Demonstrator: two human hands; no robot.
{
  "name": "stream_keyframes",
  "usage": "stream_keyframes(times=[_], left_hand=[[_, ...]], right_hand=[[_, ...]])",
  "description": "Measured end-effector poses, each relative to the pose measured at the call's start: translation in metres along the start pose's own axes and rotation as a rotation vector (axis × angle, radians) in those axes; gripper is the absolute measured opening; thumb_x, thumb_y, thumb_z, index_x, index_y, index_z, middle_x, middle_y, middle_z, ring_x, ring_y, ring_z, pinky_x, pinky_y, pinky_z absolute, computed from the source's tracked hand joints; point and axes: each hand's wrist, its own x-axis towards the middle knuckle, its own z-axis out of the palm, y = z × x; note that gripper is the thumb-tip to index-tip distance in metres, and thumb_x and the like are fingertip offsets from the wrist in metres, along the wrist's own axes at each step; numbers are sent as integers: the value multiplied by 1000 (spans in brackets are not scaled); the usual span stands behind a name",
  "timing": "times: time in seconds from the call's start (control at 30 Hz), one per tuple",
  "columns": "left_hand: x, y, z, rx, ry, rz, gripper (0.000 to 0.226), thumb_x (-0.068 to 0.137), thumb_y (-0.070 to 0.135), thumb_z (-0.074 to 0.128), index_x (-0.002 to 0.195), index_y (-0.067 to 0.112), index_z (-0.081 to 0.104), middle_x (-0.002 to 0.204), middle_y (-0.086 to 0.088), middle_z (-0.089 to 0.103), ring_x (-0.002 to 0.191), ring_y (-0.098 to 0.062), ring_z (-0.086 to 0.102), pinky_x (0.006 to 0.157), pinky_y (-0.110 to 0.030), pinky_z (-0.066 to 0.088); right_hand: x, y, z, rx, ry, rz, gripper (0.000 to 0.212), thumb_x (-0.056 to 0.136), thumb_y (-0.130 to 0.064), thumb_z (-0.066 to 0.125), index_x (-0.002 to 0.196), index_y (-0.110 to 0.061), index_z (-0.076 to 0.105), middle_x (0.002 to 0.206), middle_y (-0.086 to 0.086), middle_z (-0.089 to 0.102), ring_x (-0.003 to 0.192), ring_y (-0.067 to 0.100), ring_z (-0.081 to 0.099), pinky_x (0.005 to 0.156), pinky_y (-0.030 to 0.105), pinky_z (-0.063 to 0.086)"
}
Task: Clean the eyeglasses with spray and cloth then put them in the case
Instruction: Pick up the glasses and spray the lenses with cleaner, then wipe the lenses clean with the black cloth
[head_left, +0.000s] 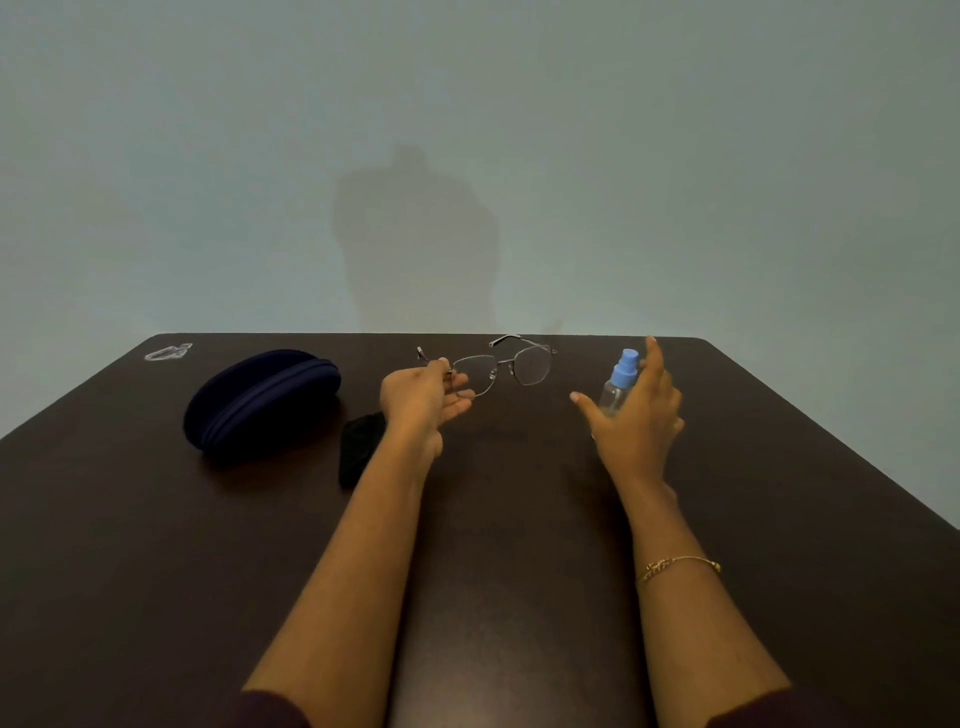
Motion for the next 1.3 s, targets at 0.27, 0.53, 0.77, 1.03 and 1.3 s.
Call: stream_keyframes(times=[0.27, 0.53, 0.77, 1.03, 1.3], left_hand=[[8, 5, -21, 217, -23, 13, 18, 93, 14, 47, 97, 1, 59, 86, -12, 66, 73, -22, 66, 58, -26, 55], [9, 16, -35, 187, 23, 19, 19, 93, 14, 48, 84, 0, 58, 79, -13, 64, 66, -22, 65, 53, -26, 55], [13, 46, -66, 73, 115, 138, 19, 92, 17, 50, 88, -1, 57, 75, -11, 62, 63, -18, 64, 44, -17, 54], [16, 45, -77, 50, 95, 120, 18, 92, 15, 50, 88, -2, 56, 74, -11, 61, 61, -18, 63, 40, -15, 51], [20, 40, -78, 48, 110, 116, 18, 91, 15, 51, 86, -1, 58, 74, -11, 63, 61, -18, 65, 42, -16, 52]], right_hand=[[-16, -38, 8, 16, 37, -460, 56, 80, -36, 64, 127, -9, 50, 117, 15, 58, 109, 29, 52, 92, 33, 40], [-32, -54, 22, 169, -178, -319, 51, 90, -38, 48, 131, -8, 42, 128, 13, 44, 111, 21, 46, 89, 27, 41], [-51, -81, 43, 93, -367, -293, 16, 88, -22, 54, 95, -9, 59, 100, 8, 54, 91, 19, 52, 70, 24, 40], [-74, -128, 60, 111, -893, -474, 28, 83, -33, 62, 104, -14, 63, 108, 9, 50, 106, 23, 42, 87, 31, 38], [-77, -133, 59, -107, -831, -783, 25, 87, -12, 53, 109, -11, 65, 115, 13, 56, 107, 27, 44, 85, 39, 43]])
